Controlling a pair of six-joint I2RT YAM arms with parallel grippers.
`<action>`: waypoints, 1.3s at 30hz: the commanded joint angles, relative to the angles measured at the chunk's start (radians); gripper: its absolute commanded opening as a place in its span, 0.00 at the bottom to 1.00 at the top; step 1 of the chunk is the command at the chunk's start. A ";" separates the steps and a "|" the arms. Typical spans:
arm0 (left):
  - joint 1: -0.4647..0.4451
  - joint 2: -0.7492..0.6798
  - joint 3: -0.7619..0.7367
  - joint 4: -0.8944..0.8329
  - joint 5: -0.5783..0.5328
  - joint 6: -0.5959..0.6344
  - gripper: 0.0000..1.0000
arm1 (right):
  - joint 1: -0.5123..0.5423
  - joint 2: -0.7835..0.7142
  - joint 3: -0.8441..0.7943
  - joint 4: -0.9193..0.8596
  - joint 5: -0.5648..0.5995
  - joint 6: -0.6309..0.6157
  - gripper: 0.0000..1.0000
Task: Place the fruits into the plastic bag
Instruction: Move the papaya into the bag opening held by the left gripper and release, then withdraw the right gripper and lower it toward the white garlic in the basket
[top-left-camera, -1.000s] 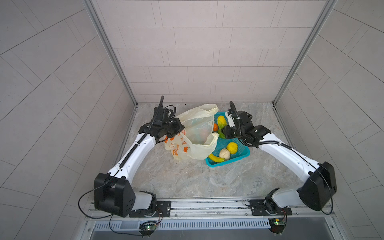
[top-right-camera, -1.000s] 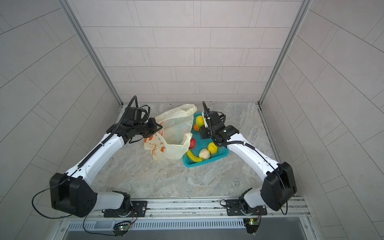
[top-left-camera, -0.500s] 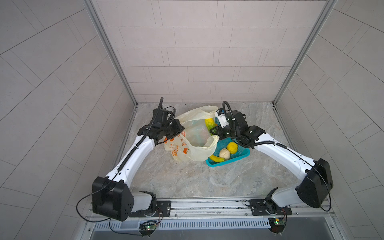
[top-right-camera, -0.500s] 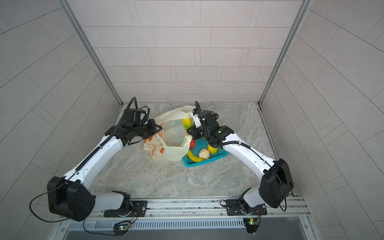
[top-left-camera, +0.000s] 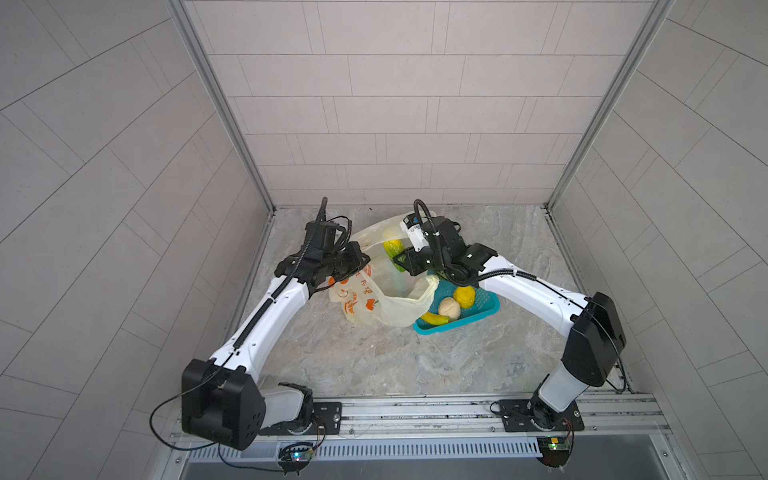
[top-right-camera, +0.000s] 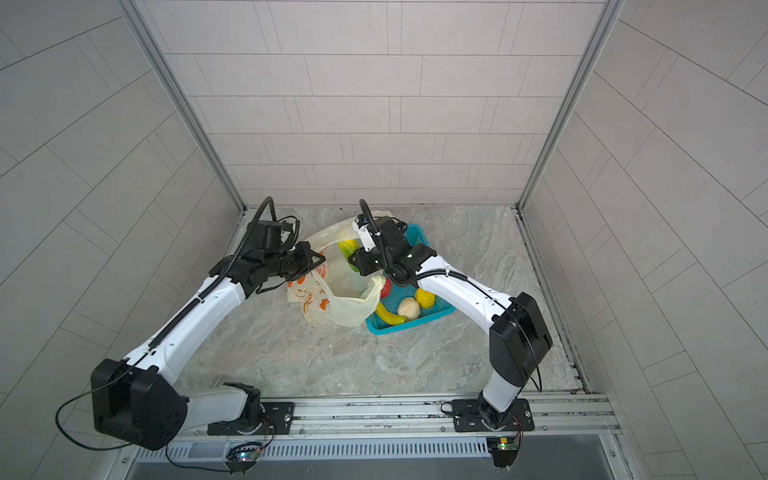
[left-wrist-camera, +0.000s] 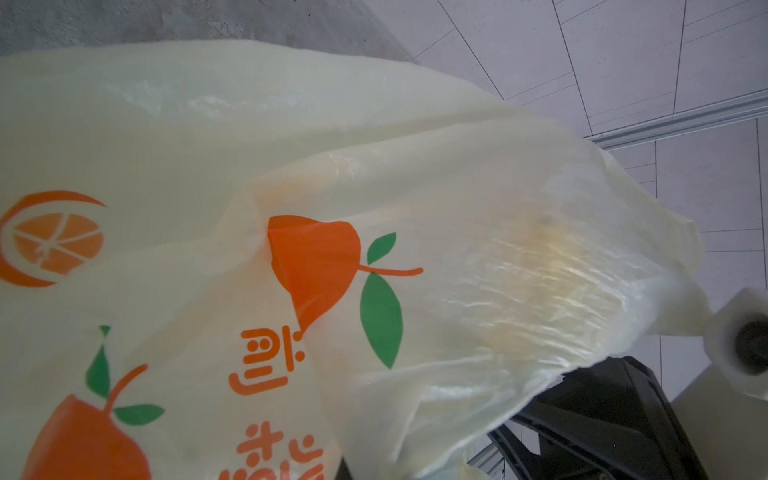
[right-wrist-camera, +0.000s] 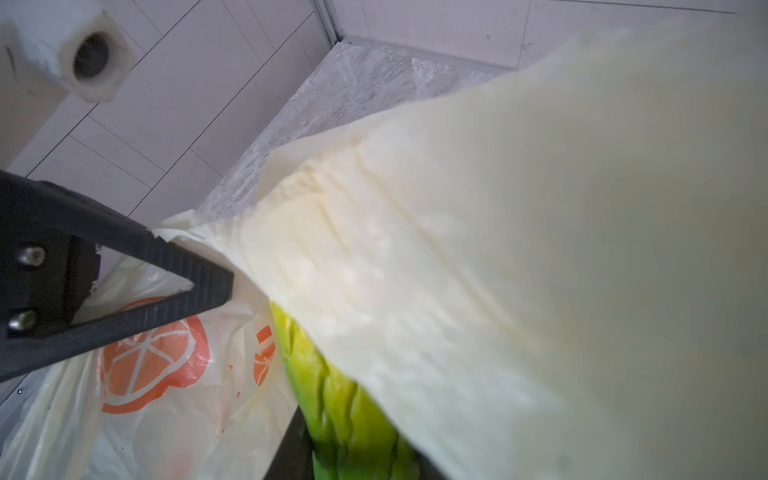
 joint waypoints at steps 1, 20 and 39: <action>-0.005 -0.033 -0.026 0.053 0.007 -0.007 0.00 | 0.037 0.031 0.034 0.025 -0.004 0.006 0.22; -0.004 -0.037 -0.046 0.076 -0.002 -0.030 0.00 | 0.078 0.206 0.057 -0.117 0.034 0.079 0.45; 0.003 -0.008 -0.044 0.004 -0.072 0.005 0.00 | -0.011 -0.089 -0.052 -0.090 0.011 0.018 0.54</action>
